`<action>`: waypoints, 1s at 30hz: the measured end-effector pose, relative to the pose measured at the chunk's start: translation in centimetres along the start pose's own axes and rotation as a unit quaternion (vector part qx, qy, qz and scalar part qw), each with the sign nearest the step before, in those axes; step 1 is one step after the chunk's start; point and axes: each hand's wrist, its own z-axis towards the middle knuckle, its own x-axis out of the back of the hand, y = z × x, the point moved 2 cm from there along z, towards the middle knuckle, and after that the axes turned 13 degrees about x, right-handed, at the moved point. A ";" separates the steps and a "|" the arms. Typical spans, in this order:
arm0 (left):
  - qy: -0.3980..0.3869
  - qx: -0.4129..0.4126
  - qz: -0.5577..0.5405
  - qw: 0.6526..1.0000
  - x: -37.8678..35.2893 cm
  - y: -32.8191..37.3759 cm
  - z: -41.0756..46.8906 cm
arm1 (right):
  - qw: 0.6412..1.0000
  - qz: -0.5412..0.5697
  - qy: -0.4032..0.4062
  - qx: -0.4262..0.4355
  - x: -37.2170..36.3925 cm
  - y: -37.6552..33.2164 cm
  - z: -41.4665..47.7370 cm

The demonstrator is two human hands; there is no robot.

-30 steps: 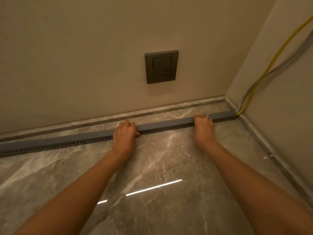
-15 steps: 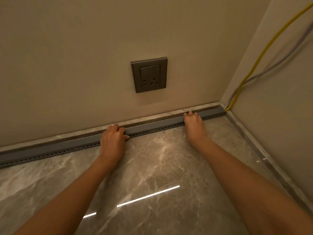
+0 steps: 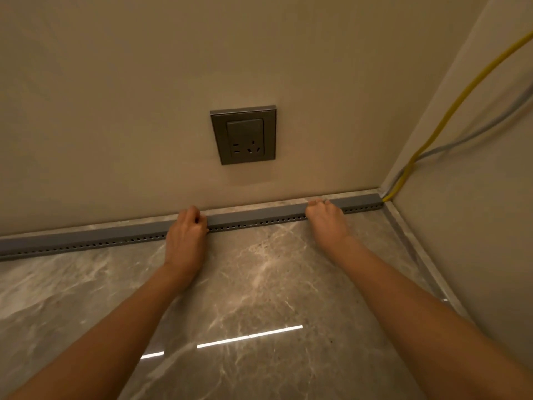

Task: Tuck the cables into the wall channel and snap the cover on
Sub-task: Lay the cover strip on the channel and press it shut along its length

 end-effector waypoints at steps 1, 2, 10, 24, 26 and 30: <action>0.004 0.007 -0.009 1.000 0.2 0.2 0.2 | 1.000 0.001 0.000 0.001 0.0 0.0 0.1; -0.008 0.002 -0.009 1.000 0.2 0.4 0.2 | 1.000 0.002 -0.002 0.000 0.0 0.0 0.1; -0.051 -0.051 0.100 0.992 0.0 -0.1 0.7 | 1.000 -0.003 -0.025 -0.008 0.1 -0.5 0.6; -0.139 0.025 -0.057 0.988 0.8 0.7 -2.4 | 0.977 0.209 0.008 -0.037 0.5 -6.8 -1.6; -0.139 0.046 -0.097 0.985 2.3 0.7 -2.2 | 0.974 0.225 0.016 -0.028 2.0 -7.6 -2.2; -0.131 0.078 -0.148 0.977 7.0 1.6 -1.7 | 0.967 0.242 0.073 -0.018 6.3 -8.3 -3.6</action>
